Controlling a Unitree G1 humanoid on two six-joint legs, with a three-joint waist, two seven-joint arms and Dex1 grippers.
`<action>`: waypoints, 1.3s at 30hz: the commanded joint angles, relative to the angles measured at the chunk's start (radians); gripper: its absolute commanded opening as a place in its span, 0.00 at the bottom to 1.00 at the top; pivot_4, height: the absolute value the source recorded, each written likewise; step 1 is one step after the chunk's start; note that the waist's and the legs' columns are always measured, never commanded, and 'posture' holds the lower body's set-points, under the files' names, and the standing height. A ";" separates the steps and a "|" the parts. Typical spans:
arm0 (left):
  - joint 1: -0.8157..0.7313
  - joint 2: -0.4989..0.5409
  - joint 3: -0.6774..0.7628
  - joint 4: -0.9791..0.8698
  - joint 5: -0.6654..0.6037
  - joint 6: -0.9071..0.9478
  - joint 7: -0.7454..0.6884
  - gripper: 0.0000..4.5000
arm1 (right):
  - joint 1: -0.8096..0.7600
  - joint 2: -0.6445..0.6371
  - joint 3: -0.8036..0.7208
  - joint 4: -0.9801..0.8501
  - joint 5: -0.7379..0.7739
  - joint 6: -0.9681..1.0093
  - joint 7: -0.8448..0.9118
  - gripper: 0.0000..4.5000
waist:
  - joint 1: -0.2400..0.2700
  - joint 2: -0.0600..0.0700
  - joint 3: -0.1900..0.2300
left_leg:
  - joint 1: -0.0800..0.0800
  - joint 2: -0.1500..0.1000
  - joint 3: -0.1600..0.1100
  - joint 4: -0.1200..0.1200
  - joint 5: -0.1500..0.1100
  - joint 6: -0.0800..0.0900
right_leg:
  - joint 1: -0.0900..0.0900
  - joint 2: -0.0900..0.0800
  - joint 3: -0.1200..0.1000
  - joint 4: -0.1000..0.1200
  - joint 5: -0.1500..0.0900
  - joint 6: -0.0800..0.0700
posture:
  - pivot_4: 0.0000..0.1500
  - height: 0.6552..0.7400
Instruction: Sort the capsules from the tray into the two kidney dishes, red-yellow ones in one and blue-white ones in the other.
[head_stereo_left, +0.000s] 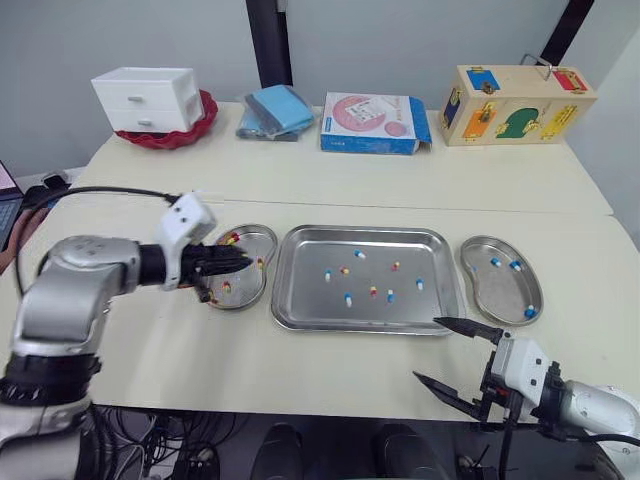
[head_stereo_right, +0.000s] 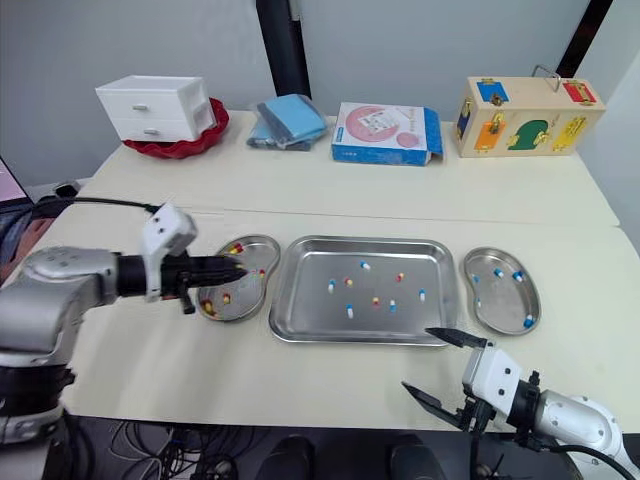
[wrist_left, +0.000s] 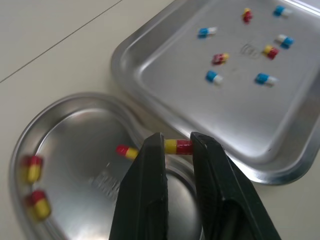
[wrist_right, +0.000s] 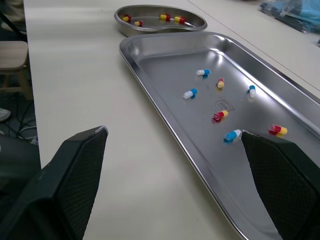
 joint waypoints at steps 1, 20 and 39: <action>0.052 0.001 0.076 -0.040 -0.029 -0.023 0.055 0.09 | -0.050 0.005 0.027 -0.008 0.013 -0.013 0.005 1.00 | 0.003 -0.001 0.000 | 0.000 0.000 0.000 0.000 0.000 0.000 | 0.000 0.000 0.000 0.000 0.000 0.000 | 1.00 1.00; 0.160 -0.026 0.086 0.063 -0.064 -0.240 0.093 1.00 | -0.150 0.003 0.087 -0.030 0.024 0.079 -0.018 1.00 | 0.001 -0.001 0.000 | 0.000 0.000 -0.001 0.000 0.000 0.000 | -0.001 0.000 -0.001 0.001 0.000 0.000 | 1.00 1.00; 0.518 -0.083 0.410 -0.199 -0.209 -0.271 0.155 1.00 | -0.083 -0.040 -0.062 -0.055 0.086 0.128 -0.027 1.00 | -0.001 0.000 0.000 | 0.000 0.000 0.000 0.000 0.000 0.000 | -0.001 0.000 0.000 0.001 0.000 0.000 | 1.00 1.00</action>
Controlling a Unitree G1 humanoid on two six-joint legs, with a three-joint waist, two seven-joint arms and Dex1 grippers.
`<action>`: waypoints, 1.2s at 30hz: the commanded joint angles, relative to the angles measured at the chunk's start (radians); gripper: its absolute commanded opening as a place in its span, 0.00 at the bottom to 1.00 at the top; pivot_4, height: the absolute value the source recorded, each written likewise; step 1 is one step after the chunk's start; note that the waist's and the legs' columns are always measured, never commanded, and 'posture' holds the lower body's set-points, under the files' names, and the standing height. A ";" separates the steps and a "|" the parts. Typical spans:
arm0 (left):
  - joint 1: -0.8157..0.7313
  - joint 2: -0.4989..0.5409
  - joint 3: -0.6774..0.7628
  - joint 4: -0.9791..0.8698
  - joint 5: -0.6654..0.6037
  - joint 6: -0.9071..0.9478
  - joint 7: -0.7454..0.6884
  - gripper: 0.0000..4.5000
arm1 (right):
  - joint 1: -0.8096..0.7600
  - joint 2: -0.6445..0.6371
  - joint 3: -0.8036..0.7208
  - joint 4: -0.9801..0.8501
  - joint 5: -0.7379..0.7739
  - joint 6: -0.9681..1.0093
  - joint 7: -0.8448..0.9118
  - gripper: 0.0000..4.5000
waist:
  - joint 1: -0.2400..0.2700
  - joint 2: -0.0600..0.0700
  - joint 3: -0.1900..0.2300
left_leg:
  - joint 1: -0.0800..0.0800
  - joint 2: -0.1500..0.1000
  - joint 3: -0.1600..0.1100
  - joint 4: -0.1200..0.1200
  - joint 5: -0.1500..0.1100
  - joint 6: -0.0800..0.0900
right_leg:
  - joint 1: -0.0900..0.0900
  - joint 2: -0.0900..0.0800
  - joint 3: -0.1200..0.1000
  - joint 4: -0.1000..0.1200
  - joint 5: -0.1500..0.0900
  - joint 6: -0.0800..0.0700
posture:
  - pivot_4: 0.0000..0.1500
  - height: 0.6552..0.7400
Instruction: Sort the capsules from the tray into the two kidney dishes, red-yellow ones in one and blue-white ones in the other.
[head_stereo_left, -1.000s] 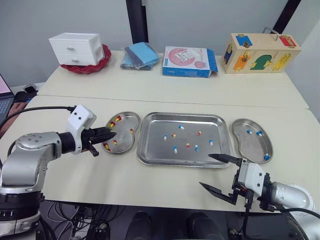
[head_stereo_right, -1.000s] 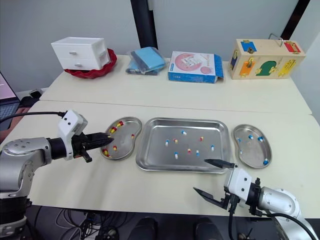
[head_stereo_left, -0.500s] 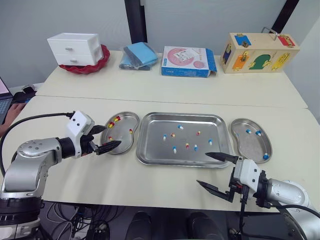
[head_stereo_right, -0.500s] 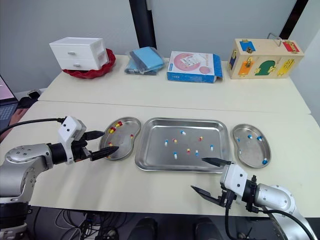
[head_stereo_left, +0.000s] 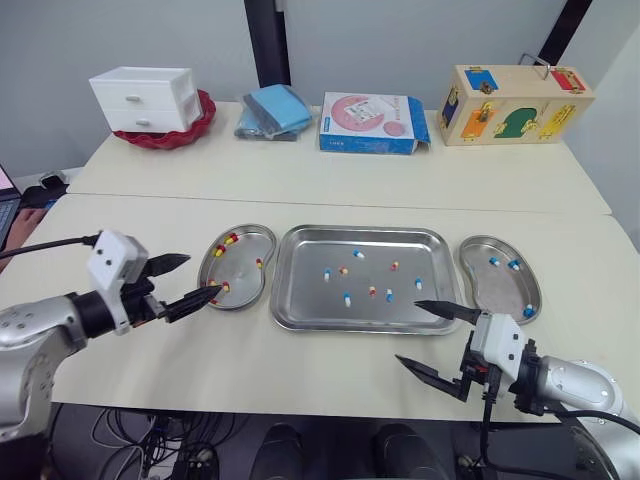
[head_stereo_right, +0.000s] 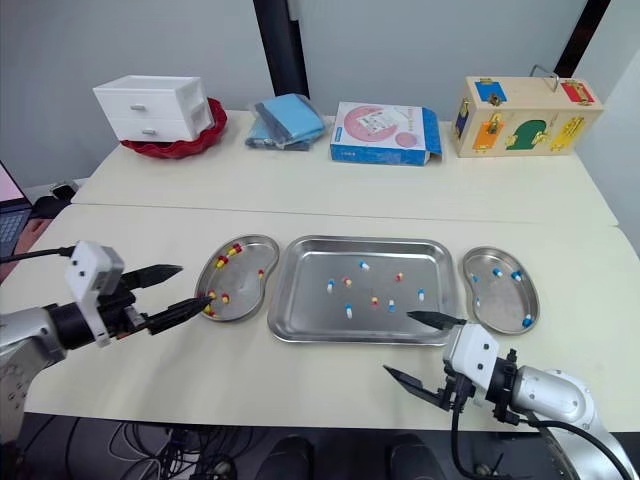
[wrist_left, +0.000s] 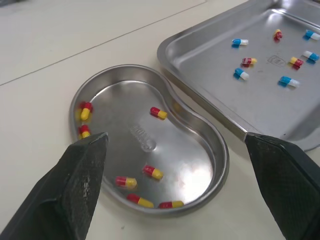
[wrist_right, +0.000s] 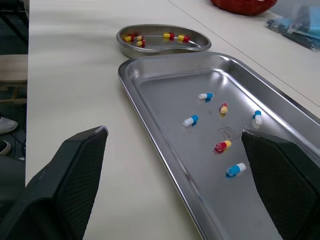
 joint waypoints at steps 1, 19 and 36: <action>0.168 -0.068 0.127 -0.105 -0.002 -0.050 0.037 1.00 | 0.072 -0.048 -0.156 -0.030 0.059 0.007 0.030 1.00 | 0.001 0.000 0.000 | 0.000 0.000 0.000 0.000 0.000 0.000 | 0.000 0.000 0.000 0.000 0.000 0.000 | 1.00 1.00; 0.532 -0.322 0.158 -0.224 -0.014 -0.151 0.206 1.00 | 0.341 -0.120 -0.532 0.187 0.093 -0.065 0.260 1.00 | 0.000 -0.005 -0.003 | 0.002 -0.001 0.002 0.000 0.000 0.000 | 0.004 -0.001 0.002 -0.006 0.000 0.000 | 1.00 1.00; 0.377 -0.236 -0.089 -0.283 -0.065 -0.280 0.038 1.00 | 0.368 -0.074 -0.428 -0.050 0.088 0.003 0.176 1.00 | -0.002 -0.002 -0.004 | 0.002 0.000 0.004 -0.001 0.000 0.000 | 0.004 0.000 0.003 -0.009 0.000 0.001 | 1.00 1.00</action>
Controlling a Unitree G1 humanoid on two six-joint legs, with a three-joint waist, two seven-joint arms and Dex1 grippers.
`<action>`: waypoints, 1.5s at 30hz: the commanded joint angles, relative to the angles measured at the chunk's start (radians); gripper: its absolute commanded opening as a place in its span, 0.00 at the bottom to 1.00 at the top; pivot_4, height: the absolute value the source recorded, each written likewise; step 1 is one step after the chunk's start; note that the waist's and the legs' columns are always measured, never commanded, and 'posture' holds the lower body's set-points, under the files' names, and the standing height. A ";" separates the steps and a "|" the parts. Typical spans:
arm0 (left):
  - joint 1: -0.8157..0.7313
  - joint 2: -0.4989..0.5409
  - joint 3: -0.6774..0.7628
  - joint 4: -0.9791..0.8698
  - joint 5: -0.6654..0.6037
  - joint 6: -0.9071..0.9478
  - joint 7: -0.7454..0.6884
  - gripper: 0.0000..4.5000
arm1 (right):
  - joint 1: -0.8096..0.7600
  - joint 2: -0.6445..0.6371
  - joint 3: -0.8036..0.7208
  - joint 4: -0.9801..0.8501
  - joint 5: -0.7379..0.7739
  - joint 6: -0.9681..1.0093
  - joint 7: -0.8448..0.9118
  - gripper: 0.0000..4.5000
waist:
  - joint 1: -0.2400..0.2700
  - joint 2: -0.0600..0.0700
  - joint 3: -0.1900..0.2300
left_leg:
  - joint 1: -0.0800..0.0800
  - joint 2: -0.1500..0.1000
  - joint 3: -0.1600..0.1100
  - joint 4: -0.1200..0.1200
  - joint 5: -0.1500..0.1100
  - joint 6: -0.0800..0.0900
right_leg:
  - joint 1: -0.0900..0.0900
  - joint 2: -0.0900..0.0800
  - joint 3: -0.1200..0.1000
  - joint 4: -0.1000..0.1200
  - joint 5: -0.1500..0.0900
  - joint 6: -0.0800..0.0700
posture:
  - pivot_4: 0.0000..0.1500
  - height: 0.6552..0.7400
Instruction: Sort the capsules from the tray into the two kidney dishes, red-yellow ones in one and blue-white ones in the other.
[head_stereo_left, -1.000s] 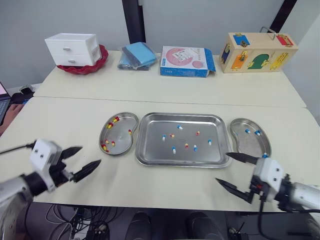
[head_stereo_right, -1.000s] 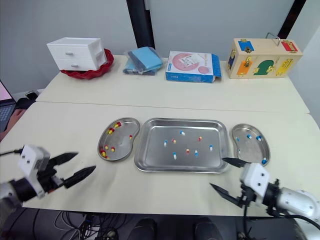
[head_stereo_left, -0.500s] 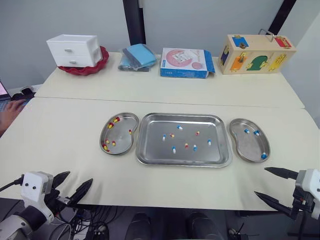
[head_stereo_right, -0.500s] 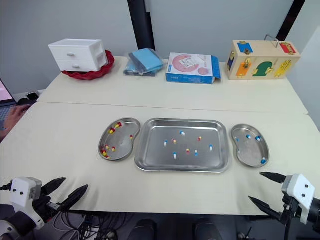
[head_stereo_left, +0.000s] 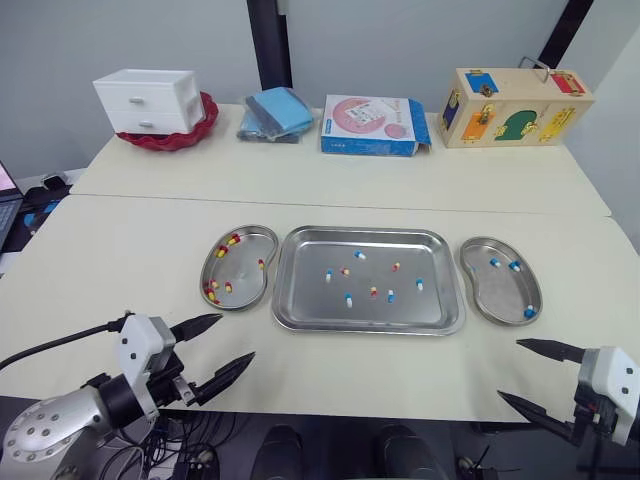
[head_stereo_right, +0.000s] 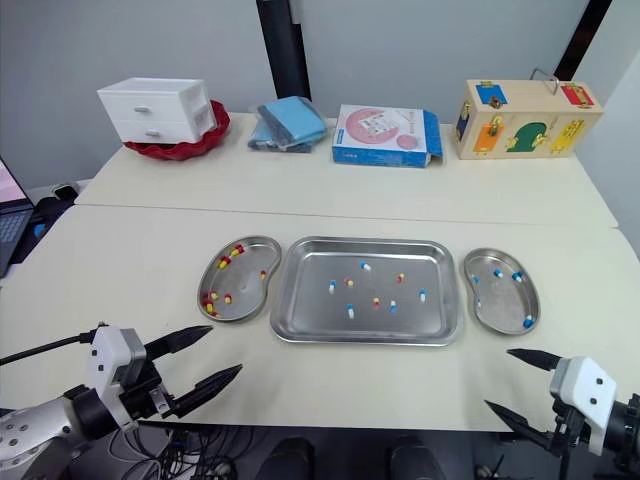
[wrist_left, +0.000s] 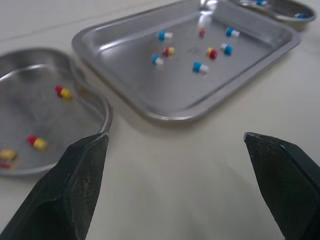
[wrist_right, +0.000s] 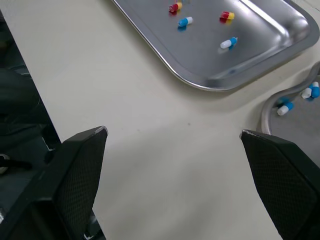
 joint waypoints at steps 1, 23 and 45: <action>-0.010 -0.023 -0.010 0.020 -0.023 -0.036 0.008 1.00 | -0.019 0.005 0.045 -0.134 0.036 0.067 -0.060 1.00 | -0.002 0.000 0.000 | 0.000 0.000 0.000 0.000 0.000 0.000 | 0.000 0.000 0.000 0.000 0.000 0.000 | 1.00 1.00; -0.082 -0.015 -0.136 0.084 0.037 -0.143 0.016 1.00 | -1.000 0.447 0.908 0.100 -0.254 0.701 -0.625 0.54 | -0.002 0.000 0.000 | -0.007 0.000 -0.002 0.000 0.000 0.000 | -0.009 0.000 -0.002 0.004 0.002 -0.001 | 1.00 1.00; -0.075 -0.016 -0.140 0.068 0.054 -0.162 0.058 1.00 | -1.221 0.645 0.964 0.465 -0.356 0.784 -0.696 0.54 | -0.024 0.000 0.000 | -0.010 0.000 -0.002 0.000 0.001 -0.001 | -0.018 0.001 -0.002 0.015 0.000 -0.004 | 1.00 1.00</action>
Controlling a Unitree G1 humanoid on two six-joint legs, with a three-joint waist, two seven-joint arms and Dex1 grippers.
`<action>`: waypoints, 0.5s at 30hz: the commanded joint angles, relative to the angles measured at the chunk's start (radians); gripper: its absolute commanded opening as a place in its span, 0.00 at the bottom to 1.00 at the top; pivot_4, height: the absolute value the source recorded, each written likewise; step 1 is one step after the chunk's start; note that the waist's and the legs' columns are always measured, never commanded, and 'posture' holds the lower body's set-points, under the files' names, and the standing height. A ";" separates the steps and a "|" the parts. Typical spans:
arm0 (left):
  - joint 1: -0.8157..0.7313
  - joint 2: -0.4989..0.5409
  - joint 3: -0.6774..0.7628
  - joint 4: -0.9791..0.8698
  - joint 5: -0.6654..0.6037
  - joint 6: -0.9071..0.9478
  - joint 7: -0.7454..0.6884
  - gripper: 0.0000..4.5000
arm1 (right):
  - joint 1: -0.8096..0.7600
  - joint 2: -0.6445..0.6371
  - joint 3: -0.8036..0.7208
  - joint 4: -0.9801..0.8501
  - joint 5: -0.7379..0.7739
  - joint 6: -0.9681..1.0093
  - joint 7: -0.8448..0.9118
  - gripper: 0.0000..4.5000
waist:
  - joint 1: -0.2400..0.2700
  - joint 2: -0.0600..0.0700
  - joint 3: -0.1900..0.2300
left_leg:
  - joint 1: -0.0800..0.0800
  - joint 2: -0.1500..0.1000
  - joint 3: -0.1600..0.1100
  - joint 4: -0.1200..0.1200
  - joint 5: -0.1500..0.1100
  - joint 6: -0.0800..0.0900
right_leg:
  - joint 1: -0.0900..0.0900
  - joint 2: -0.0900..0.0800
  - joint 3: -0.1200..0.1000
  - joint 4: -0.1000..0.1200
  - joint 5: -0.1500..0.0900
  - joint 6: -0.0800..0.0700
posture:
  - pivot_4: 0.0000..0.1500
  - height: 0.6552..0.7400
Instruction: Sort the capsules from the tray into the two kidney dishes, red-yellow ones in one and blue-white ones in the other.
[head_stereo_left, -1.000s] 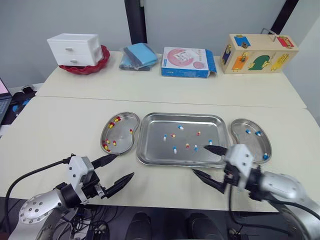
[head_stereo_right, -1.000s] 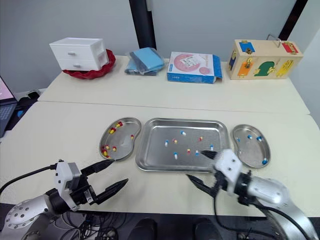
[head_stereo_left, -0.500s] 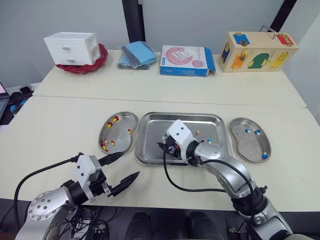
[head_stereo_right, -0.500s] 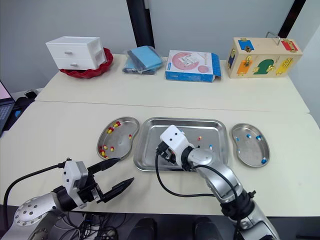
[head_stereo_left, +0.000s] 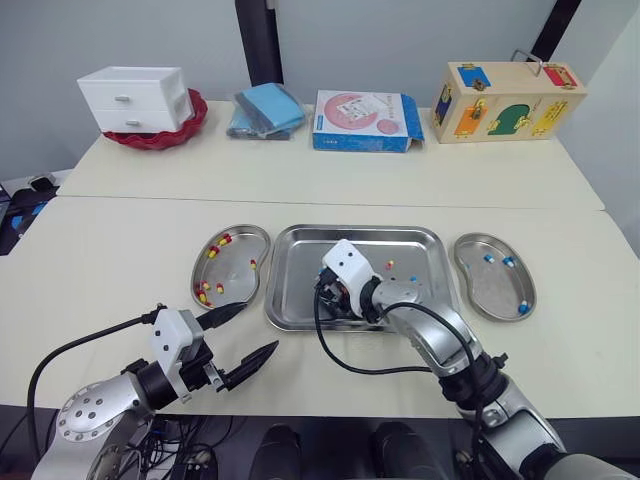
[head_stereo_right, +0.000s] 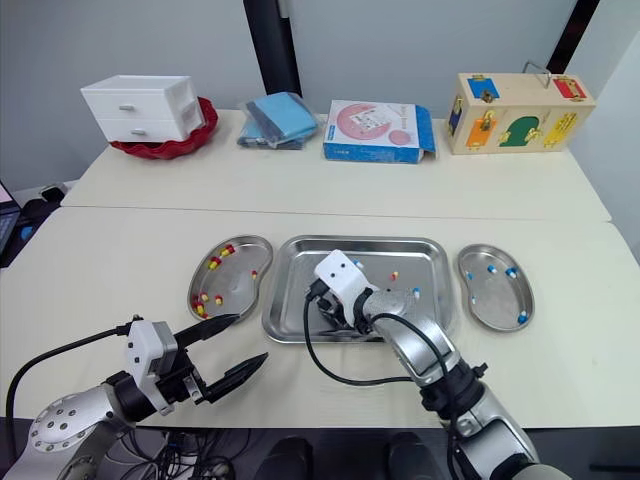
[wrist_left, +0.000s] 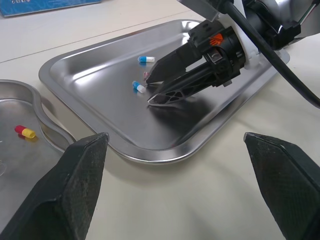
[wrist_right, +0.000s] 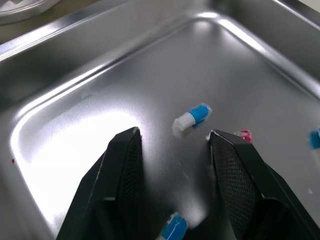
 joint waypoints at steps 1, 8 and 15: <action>0.006 0.007 0.012 -0.037 -0.002 -0.028 0.005 1.00 | -0.032 0.025 0.007 0.038 -0.018 -0.040 0.002 0.54 | 0.000 0.000 0.000 | 0.000 0.000 0.000 0.000 0.000 0.000 | 0.000 0.000 0.000 0.000 0.000 0.000 | 1.00 1.00; 0.014 0.008 0.013 -0.025 0.005 -0.045 0.006 1.00 | -0.051 0.042 0.006 0.103 -0.039 -0.079 0.011 0.54 | 0.000 0.000 0.000 | 0.000 0.000 0.000 0.000 0.000 0.000 | 0.000 0.000 0.000 0.000 0.000 0.000 | 1.00 1.00; 0.021 0.007 0.012 -0.003 0.013 -0.068 0.000 1.00 | -0.047 0.032 0.023 0.110 -0.067 -0.102 0.031 0.36 | -0.001 0.000 0.000 | 0.000 0.000 0.000 0.000 0.000 0.000 | 0.000 0.000 0.000 0.000 0.000 0.000 | 1.00 1.00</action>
